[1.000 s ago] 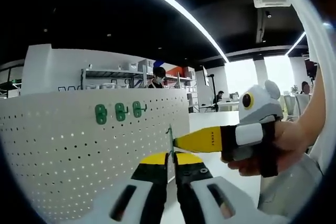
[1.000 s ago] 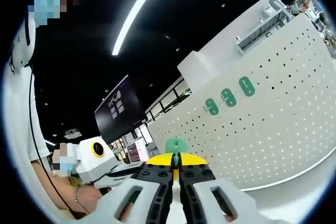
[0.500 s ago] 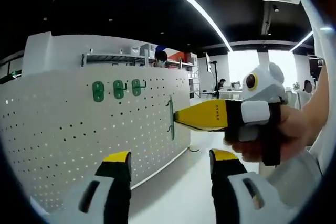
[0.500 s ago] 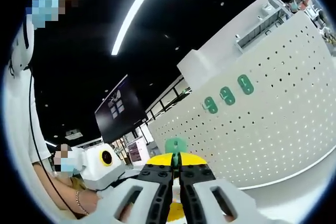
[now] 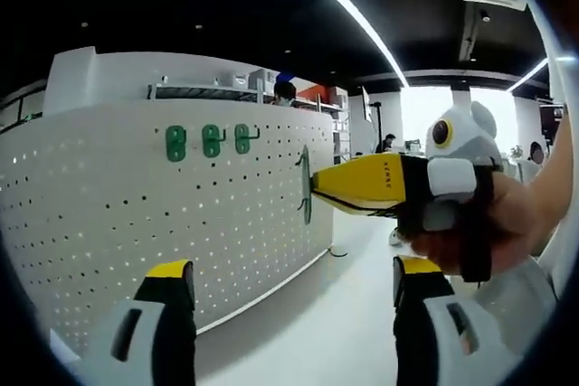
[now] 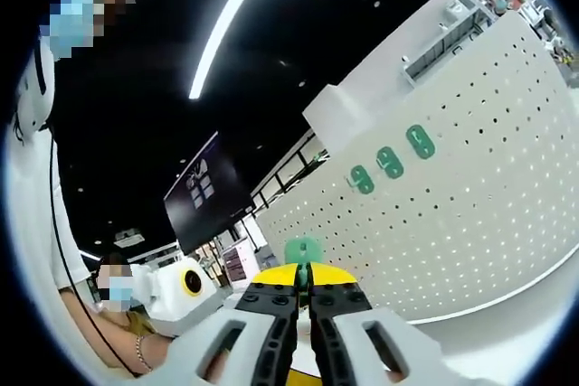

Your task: Insert the hook assembly into the mounting plate slot until the hook locks in place.

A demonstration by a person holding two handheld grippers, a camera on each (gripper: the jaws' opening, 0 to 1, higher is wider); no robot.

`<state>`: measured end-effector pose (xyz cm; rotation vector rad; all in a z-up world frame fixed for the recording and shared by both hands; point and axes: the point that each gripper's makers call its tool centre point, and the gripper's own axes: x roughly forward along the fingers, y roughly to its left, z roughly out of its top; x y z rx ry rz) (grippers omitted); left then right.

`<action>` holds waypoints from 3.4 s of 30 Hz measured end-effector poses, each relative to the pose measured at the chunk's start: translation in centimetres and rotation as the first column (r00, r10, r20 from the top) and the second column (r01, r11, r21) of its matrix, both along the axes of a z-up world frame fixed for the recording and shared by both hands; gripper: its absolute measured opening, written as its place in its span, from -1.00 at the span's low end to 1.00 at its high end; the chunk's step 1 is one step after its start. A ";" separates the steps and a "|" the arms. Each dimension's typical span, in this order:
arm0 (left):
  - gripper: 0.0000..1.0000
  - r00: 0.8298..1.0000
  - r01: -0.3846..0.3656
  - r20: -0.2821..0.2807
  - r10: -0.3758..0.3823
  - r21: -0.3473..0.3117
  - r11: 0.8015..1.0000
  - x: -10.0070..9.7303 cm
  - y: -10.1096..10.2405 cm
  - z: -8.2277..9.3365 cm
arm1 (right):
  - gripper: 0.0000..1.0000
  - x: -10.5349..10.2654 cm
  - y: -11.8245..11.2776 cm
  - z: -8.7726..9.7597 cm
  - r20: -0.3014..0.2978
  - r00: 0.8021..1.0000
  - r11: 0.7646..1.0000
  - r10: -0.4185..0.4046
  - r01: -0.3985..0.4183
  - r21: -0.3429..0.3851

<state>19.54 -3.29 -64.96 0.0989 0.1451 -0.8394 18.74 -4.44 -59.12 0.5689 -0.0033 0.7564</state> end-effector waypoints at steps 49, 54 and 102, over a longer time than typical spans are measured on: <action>0.75 0.997 -0.055 -0.060 0.052 -0.041 0.998 -1.5 3.7 -1.8 | -0.99 11.4 -12.0 4.1 0.196 0.873 0.792 -0.446 0.488 -0.367; 0.74 0.996 -0.071 -0.060 0.069 -0.040 0.997 -1.7 4.3 -1.9 | -0.99 12.4 -12.5 4.8 0.220 0.860 0.773 -0.460 0.510 -0.378; 0.69 0.988 -0.128 -0.086 0.126 -0.017 0.992 -1.7 6.8 -2.8 | -0.98 17.2 -13.1 3.9 0.249 0.842 0.728 -0.479 0.539 -0.423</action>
